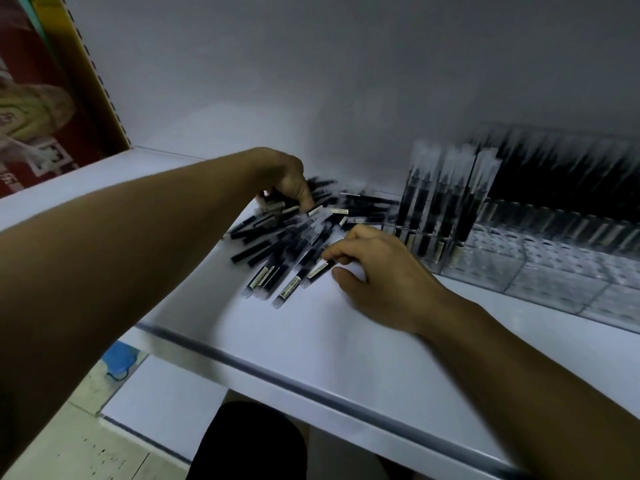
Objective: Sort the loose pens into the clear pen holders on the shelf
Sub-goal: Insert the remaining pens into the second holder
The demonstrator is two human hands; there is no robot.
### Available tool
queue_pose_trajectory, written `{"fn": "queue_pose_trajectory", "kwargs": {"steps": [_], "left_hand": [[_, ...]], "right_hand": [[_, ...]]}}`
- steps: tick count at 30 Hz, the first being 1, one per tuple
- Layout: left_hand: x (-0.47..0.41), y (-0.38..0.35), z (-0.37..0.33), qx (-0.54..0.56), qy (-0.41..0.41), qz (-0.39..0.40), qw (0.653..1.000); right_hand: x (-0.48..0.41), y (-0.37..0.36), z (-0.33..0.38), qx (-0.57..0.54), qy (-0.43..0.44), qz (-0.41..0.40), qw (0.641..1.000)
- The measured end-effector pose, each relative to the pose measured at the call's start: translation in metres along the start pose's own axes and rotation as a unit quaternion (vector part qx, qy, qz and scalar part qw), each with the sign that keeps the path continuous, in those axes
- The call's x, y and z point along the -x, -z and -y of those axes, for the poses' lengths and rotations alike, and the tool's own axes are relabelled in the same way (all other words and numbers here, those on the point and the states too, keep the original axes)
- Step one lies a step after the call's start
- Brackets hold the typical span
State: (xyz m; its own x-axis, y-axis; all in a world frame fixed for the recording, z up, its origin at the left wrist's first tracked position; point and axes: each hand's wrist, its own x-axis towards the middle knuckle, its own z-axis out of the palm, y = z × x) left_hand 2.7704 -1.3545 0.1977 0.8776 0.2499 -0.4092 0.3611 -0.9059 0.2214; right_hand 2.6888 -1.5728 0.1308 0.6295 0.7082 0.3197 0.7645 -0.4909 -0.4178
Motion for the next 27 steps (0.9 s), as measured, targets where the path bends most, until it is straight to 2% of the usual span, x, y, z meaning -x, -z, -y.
{"fn": "queue_pose_trajectory", "kwargs": {"steps": [9, 12, 15, 17, 19, 21, 24, 27], "left_hand": [[0.003, 0.001, 0.008, 0.029, -0.033, -0.026, 0.999], [0.004, 0.013, 0.013, 0.107, -0.056, -0.042, 0.992], [0.011, 0.022, 0.019, 0.169, -0.094, -0.084, 0.977], [0.017, 0.025, 0.021, 0.183, -0.137, -0.149, 0.962], [0.025, 0.029, 0.021, 0.234, -0.174, -0.231, 0.928], [0.038, 0.033, 0.019, 0.334, -0.221, -0.277, 0.873], [0.064, 0.035, 0.012, 0.491, -0.283, -0.267, 0.78], [0.085, 0.028, -0.004, 0.579, -0.33, -0.228, 0.709]], "right_hand": [[0.001, 0.004, -0.004, -0.036, -0.011, 0.011, 0.999], [0.0, 0.004, -0.004, -0.035, -0.015, 0.01, 0.999], [0.0, 0.005, -0.002, -0.04, -0.024, 0.016, 0.999], [0.001, 0.006, 0.0, -0.043, -0.027, 0.016, 0.999], [0.002, 0.006, 0.001, -0.041, -0.028, 0.018, 0.999], [0.003, 0.007, 0.001, -0.035, -0.02, 0.014, 0.999], [0.004, 0.01, 0.001, -0.044, -0.002, -0.045, 0.998], [0.005, 0.021, 0.008, -0.187, -0.045, -0.144, 0.971]]}}
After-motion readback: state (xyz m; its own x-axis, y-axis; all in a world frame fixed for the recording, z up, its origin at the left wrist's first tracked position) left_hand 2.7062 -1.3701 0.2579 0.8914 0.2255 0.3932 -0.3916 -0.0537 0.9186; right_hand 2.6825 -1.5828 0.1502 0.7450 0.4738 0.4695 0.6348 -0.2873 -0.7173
